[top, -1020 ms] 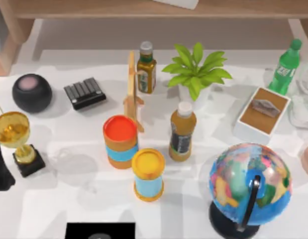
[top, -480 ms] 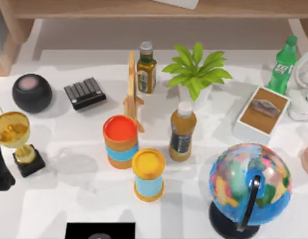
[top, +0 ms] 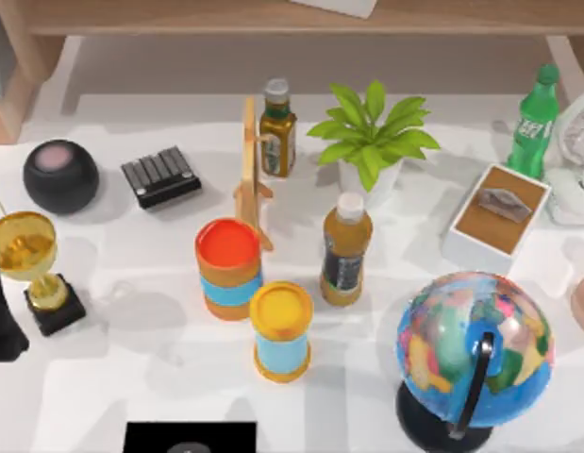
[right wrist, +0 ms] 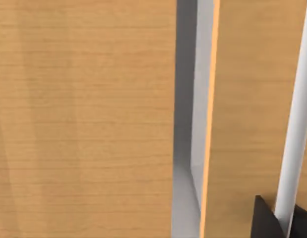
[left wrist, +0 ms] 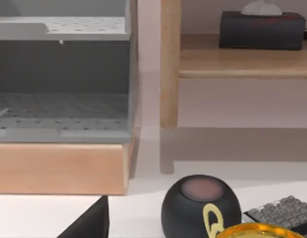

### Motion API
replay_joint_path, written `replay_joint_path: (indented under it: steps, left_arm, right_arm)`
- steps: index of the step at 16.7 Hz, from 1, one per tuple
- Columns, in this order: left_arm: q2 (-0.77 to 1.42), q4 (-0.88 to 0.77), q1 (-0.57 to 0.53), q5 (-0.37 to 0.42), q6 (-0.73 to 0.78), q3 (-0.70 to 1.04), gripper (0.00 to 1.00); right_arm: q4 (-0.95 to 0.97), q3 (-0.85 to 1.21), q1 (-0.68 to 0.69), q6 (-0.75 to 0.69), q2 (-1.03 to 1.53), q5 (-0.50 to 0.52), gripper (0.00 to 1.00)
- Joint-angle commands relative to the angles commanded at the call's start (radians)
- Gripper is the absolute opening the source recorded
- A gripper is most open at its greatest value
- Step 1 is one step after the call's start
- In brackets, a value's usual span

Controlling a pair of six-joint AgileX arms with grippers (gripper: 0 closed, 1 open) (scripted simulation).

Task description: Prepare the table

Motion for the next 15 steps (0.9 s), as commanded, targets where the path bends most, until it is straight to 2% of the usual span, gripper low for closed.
replay_joint_path:
  steps: [5, 11, 15]
  left_arm:
    - [0.000, 0.000, 0.000, 0.000, 0.000, 0.000, 1.00]
    - [0.000, 0.000, 0.000, 0.000, 0.000, 0.000, 1.00]
    - [0.000, 0.000, 0.000, 0.000, 0.000, 0.000, 1.00]
  right_arm:
    - [-0.095, 0.165, 0.057, 0.000, 0.070, 0.058, 0.00]
    - [-0.111, 0.185, 0.060, -0.002, 0.083, 0.063, 0.00]
    - [-0.183, 0.333, 0.089, 0.001, 0.148, 0.097, 0.00]
